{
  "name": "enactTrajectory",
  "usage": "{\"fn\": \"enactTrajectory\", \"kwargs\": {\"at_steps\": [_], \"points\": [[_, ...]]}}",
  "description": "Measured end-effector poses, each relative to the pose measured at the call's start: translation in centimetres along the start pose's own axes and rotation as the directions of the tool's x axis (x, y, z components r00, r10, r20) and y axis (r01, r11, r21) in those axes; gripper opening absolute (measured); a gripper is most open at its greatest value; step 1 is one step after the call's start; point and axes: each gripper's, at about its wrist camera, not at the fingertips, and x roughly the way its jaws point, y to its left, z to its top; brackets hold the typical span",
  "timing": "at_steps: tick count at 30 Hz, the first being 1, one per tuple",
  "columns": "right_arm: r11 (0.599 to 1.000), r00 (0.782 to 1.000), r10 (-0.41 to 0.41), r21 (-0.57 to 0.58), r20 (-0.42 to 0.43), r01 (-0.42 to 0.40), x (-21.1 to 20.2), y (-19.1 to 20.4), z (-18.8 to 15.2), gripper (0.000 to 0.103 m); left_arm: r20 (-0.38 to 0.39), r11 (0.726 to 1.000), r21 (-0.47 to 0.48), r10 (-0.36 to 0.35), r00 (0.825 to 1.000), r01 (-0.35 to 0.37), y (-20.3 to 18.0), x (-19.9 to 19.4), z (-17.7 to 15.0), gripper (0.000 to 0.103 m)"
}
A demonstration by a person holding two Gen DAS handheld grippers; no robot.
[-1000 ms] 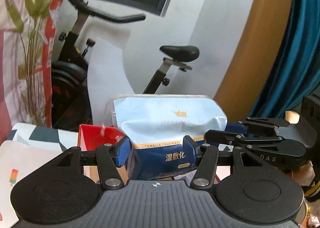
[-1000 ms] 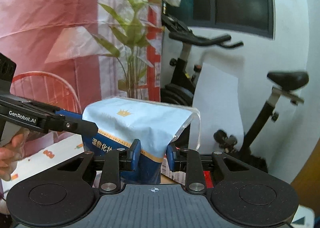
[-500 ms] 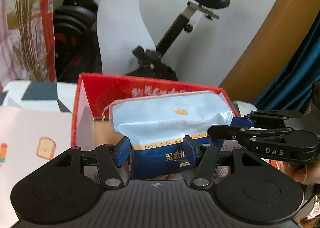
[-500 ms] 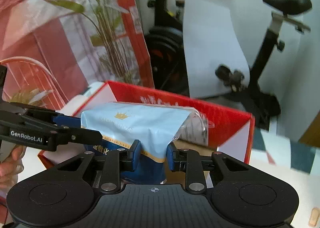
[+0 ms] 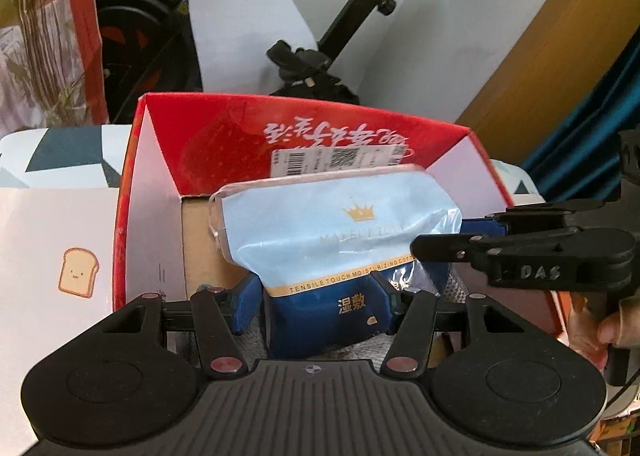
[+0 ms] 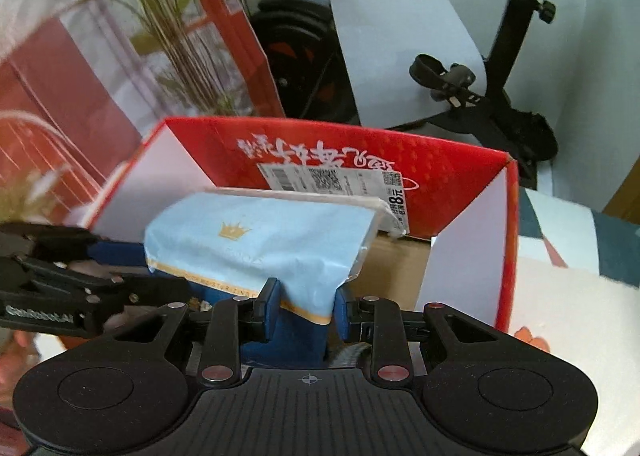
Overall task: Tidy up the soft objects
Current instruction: 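Lower the wet-wipes pack into the red box and open both grippers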
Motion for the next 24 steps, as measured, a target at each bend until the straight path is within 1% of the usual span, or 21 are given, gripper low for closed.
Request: {"fn": "enactTrajectory", "kwargs": {"at_steps": [4, 8, 11, 15, 20, 24], "points": [[0.995, 0.997, -0.075, -0.067, -0.03, 0.073, 1.8, 1.2, 0.2, 0.026, -0.007, 0.999, -0.018, 0.04, 0.999, -0.04, 0.5, 0.9, 0.3, 0.059], [0.986, 0.985, -0.143, -0.105, -0.096, 0.133, 3.6, 1.8, 0.4, 0.026, 0.001, 0.996, 0.018, 0.089, 0.996, -0.089, 0.3, 0.9, 0.5, 0.058], [0.986, 0.976, -0.153, -0.096, -0.155, 0.14, 4.8, 1.5, 0.6, 0.026, 0.003, 0.994, 0.047, 0.103, 0.995, -0.103, -0.1, 1.1, 0.5, 0.058], [0.99, 0.965, -0.14, -0.06, -0.222, 0.13, 6.0, 0.7, 0.5, 0.026, 0.001, 0.995, 0.031, 0.095, 0.995, -0.095, 0.1, 1.1, 0.4, 0.058], [0.99, 0.961, -0.14, -0.029, -0.24, 0.137, 6.5, 0.1, 0.3, 0.026, 0.0, 0.995, 0.031, 0.1, 0.995, -0.1, 0.0, 1.4, 0.1, 0.058], [0.983, 0.961, -0.179, -0.004, -0.213, 0.182, 5.9, -0.1, 0.2, 0.027, 0.001, 0.993, 0.035, 0.109, 0.994, -0.109, -0.1, 1.5, 0.0, 0.059]]}}
